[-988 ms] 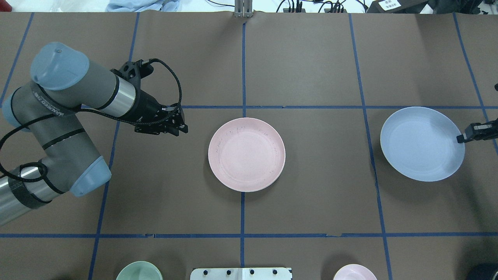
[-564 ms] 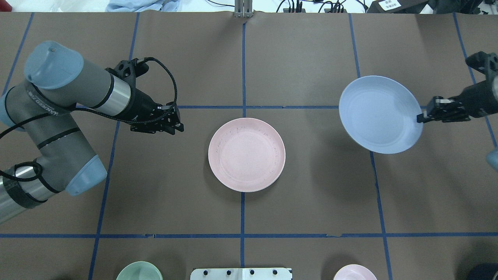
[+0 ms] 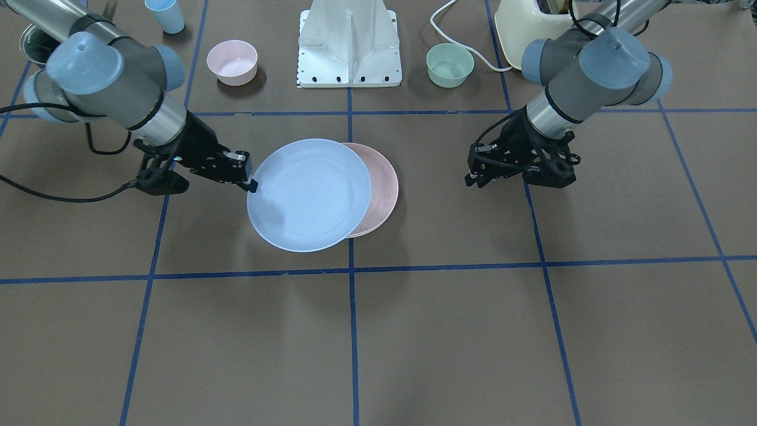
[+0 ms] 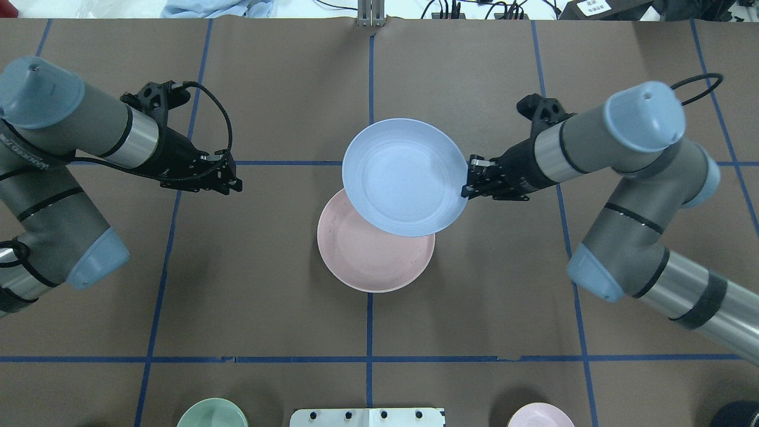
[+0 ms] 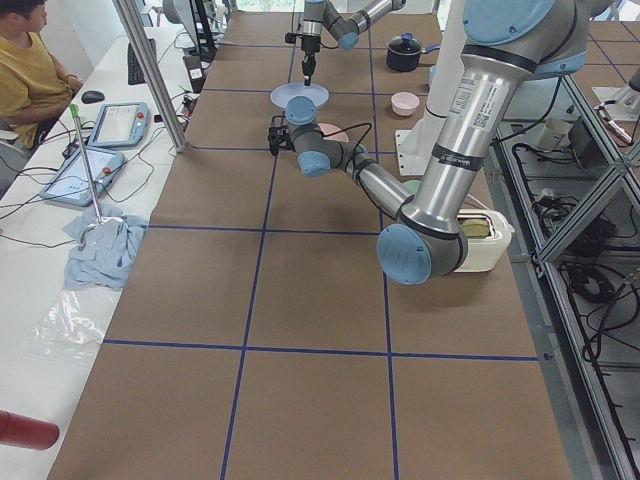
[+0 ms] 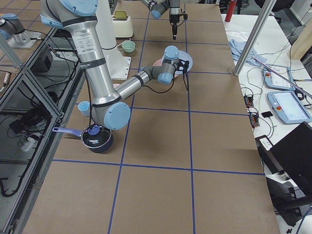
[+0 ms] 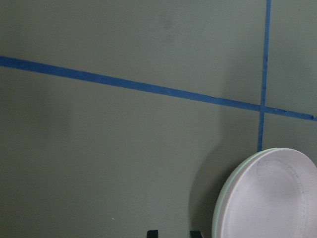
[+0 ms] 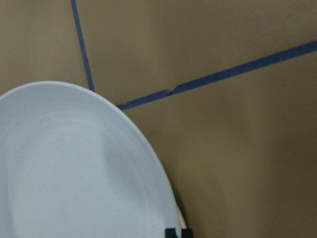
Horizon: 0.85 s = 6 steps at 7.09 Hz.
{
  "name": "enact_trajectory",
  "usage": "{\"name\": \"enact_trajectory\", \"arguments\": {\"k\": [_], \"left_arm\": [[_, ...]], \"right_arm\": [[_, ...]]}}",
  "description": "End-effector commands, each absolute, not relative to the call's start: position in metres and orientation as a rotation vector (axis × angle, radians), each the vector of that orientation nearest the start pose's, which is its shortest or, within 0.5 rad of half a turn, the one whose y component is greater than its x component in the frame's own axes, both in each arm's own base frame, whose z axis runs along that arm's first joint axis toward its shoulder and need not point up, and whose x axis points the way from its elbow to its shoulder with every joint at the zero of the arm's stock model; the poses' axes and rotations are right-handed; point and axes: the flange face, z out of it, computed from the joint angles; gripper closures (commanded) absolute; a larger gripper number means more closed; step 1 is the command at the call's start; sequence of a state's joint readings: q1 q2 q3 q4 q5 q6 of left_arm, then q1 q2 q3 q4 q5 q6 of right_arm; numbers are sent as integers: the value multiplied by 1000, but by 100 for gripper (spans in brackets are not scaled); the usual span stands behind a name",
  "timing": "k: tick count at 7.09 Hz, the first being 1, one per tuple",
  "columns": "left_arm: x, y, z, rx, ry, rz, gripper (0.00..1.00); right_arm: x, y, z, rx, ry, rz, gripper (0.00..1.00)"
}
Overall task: Stack three plates with pink and blue
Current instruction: 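Grip the light blue plate with the right gripper and lift it toward the stack, then lower the blue plate onto the pink plate and open the right gripper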
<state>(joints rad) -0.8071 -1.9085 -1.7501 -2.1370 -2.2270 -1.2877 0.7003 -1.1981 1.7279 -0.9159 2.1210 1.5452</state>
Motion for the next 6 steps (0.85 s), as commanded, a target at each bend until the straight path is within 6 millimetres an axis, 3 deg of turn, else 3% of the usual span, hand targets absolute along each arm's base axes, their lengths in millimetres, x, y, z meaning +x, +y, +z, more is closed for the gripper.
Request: {"name": "enact_trajectory", "arguments": {"k": [1,3,6], "left_arm": [[356,-486,329,49,1174,-96,66],[357,-486,329,48,1175,-95,66],[356,-486,328,49,1177,-95,66]], "right_arm": [[-461,-419,291,-27,-1209,253,100],[-467,-404,308,-49,-1181,242,100],[-479,-395,302,-64,-1174,224,100]]}}
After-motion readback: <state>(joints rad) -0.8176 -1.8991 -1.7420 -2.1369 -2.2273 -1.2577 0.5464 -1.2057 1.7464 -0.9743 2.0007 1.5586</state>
